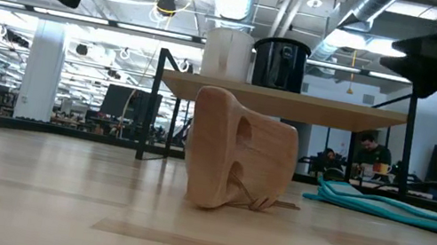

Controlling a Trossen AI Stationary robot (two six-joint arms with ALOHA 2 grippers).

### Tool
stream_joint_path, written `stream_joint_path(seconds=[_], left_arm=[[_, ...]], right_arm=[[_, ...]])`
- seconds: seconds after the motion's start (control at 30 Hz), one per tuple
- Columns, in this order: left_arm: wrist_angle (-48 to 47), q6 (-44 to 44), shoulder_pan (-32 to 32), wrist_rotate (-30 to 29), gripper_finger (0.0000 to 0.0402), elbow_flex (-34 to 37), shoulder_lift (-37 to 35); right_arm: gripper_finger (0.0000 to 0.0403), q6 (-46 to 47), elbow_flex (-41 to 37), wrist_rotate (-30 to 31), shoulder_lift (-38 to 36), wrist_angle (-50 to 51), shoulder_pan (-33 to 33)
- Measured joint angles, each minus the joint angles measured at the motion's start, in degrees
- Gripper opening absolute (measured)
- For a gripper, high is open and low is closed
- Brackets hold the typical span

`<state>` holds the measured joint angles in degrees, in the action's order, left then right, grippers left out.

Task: Stack small to large cups/mugs on shelf
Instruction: Put the brown wooden mug on the shelf

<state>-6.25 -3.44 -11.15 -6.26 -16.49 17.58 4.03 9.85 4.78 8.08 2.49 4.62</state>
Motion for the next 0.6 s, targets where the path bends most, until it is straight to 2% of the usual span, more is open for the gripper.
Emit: stream_joint_path(seconds=[0.23, 0.47, 0.6], left_arm=[[-0.7, -0.2, 0.5, 0.0, 0.0254, 0.0, 0.0], [-1.0, -0.3, 0.5, 0.0, 0.0254, 0.0, 0.0], [-1.0, -0.9, 0.5, -0.3, 0.0254, 0.0, 0.0]], right_arm=[[0.0235, 0.5, 1.7, -0.1, 7.7, -2.8, -2.2], [0.0235, -4.1, 11.7, -0.2, 18.3, -2.9, -6.6], [0.0235, -3.2, 18.4, 0.2, 24.7, 3.0, -9.2]])
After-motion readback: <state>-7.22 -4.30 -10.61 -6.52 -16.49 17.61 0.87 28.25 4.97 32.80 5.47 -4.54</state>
